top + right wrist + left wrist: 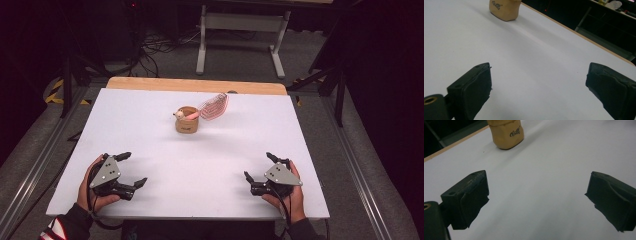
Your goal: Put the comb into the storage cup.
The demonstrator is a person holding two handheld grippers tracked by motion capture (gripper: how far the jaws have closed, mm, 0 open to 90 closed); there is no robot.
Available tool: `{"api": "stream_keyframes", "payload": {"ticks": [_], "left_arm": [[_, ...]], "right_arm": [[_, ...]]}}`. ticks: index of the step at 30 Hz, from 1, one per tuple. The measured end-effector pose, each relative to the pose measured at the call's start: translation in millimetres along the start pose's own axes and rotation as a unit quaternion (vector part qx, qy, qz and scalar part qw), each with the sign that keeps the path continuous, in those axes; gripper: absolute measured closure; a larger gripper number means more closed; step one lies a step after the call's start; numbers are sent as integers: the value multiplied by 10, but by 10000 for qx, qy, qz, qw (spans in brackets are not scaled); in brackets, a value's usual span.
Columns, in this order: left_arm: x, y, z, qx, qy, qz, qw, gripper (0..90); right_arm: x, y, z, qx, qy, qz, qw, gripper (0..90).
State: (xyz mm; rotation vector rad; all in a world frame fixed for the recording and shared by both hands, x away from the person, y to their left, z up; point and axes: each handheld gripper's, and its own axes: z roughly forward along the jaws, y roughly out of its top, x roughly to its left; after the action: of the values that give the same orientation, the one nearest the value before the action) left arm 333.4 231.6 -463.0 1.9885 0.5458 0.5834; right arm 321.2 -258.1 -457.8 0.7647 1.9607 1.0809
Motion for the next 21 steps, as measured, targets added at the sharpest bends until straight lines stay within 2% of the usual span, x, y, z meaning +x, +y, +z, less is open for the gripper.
{"api": "stream_keyframes", "payload": {"ticks": [4,7,8,12,14,21], "left_arm": [[-2,7,-4,10,-25,32,10000,51],[-3,12,-12,-17,-34,51,10000,52],[0,13,-10,-34,-34,49,10000,52],[21,11,13,-62,-30,-46,10000,52],[4,4,5,10,-24,44,10000,52],[9,-1,-19,-47,15,-8,10000,52]], "right_arm": [[-34,0,-34,-92,-13,116,9999,65],[-38,-12,-29,-43,-25,122,9999,65],[-54,-27,-31,-52,-16,233,9997,66],[-75,-32,-42,-62,-28,325,9994,67],[-79,-7,-57,-107,-71,286,9995,67],[-73,15,-47,-114,-166,280,9994,69]]}}
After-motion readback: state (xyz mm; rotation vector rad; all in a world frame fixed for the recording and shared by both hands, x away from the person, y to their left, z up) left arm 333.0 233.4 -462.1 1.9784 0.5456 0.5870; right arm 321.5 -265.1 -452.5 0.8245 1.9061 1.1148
